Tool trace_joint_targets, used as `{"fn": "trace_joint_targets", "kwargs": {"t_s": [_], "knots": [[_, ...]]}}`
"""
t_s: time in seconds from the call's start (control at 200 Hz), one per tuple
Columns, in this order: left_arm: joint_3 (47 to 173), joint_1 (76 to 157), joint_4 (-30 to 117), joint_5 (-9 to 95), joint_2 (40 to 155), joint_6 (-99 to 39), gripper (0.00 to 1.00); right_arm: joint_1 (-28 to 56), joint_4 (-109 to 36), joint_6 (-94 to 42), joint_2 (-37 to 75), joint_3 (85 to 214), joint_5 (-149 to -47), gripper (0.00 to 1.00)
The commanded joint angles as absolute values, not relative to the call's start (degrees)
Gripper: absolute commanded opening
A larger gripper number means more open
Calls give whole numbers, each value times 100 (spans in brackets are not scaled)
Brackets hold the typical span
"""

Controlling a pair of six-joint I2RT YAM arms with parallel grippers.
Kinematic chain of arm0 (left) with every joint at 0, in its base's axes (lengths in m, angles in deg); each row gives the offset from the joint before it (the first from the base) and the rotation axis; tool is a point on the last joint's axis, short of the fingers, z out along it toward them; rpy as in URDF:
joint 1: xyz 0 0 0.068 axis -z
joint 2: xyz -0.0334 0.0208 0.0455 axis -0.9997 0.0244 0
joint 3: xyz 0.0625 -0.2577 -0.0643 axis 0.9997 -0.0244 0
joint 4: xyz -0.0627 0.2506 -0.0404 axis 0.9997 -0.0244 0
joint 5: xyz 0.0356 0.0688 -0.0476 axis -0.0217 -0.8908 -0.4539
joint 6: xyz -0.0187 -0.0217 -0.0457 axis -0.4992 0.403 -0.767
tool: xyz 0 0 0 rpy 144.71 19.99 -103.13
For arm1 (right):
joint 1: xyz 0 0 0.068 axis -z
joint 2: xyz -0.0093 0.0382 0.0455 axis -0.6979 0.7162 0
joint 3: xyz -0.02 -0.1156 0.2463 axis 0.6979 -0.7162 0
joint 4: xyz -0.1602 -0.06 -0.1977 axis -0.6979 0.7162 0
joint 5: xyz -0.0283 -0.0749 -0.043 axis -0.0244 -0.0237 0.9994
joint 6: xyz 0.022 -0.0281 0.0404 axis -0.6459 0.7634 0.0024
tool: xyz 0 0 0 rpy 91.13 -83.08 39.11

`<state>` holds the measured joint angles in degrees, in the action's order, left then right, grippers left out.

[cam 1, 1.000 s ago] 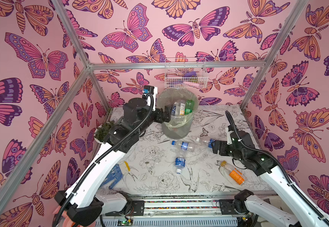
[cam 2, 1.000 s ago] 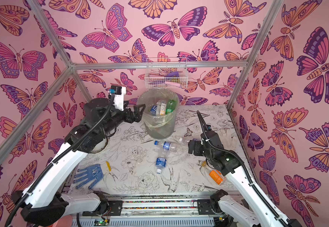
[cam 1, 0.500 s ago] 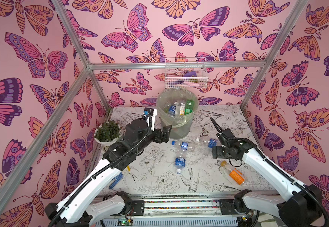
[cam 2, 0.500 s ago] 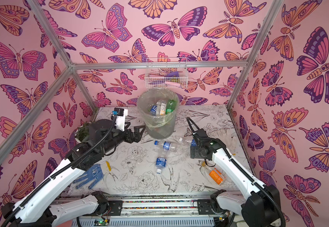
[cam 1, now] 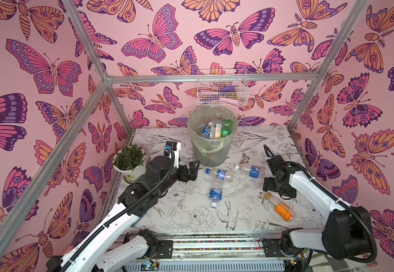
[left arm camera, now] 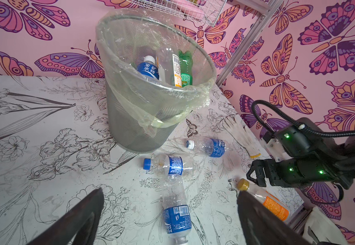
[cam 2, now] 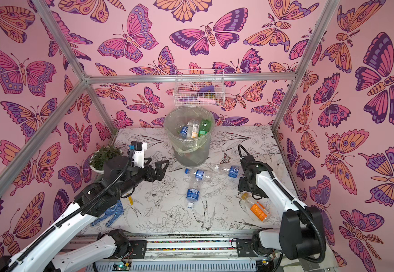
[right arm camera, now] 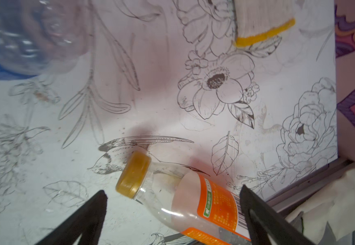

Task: Throw the plastic bottles in the bin
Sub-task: Move the plastic bottle to the middle-right of the table.

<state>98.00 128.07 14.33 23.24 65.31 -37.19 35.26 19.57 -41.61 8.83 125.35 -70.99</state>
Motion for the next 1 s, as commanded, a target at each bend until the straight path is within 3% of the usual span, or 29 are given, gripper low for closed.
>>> {"fn": "trace_joint_targets", "kwargs": {"t_s": [0.0,0.175,0.376,0.996], "knots": [[9650,12842,1353,2176,6397,-3761,100,3822,2286,-4875,937,12505,-7246,99],[9568,12842,1295,2154,6344,-3779,100,4402,2145,-5506,394,12135,-7536,99],[9517,12842,1296,2097,6322,-3833,100,5215,1723,-6128,-161,11491,-8590,99],[9387,12842,1296,1996,6274,-3937,100,5203,788,-7025,-374,10809,-9909,99]]}}
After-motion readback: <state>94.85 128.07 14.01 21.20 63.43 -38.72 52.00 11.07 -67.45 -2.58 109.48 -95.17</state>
